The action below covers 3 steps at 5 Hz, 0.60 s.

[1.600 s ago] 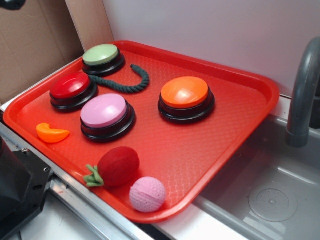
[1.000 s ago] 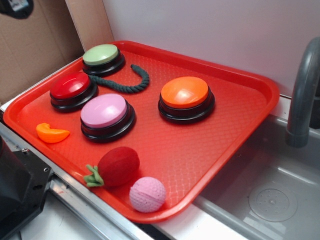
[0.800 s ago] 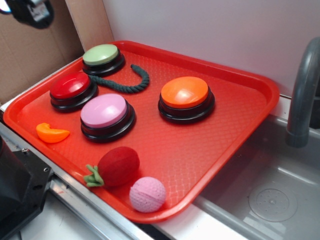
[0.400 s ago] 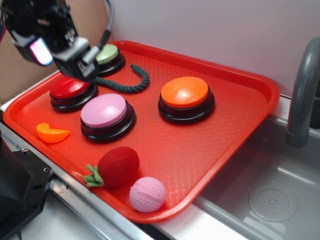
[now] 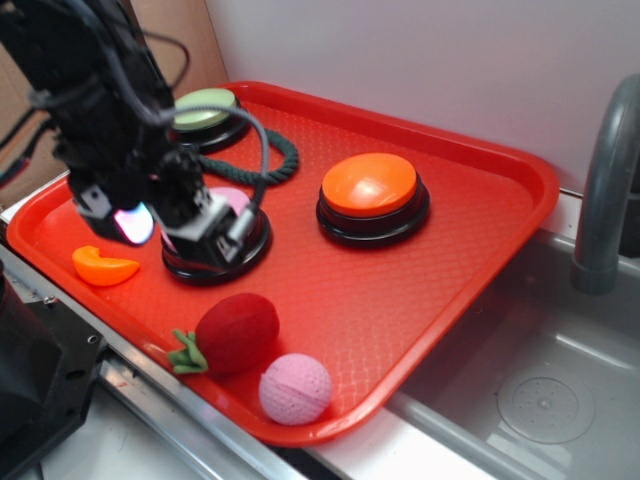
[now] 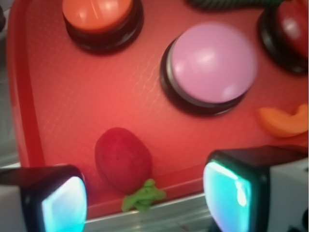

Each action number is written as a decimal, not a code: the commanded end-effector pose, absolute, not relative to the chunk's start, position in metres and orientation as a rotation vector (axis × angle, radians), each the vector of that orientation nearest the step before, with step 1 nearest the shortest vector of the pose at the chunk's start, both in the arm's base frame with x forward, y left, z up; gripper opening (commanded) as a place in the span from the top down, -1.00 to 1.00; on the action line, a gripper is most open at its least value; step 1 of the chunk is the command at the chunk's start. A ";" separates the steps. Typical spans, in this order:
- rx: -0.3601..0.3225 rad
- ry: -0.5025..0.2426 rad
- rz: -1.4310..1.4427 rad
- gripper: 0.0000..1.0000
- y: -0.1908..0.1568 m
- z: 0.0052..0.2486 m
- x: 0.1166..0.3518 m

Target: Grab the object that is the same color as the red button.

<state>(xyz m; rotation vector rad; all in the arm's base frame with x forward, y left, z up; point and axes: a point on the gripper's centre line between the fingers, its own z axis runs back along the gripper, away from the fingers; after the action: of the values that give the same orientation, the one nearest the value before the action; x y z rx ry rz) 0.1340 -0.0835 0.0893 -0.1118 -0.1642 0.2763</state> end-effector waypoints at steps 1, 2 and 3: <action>-0.162 -0.159 0.319 -1.00 -0.096 0.053 0.158; -0.150 -0.185 0.326 -1.00 -0.101 0.042 0.163; -0.166 -0.184 0.328 -1.00 -0.106 0.035 0.165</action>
<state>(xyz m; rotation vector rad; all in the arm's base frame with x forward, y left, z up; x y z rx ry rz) 0.1608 -0.1031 0.0309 -0.1523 -0.1697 0.3272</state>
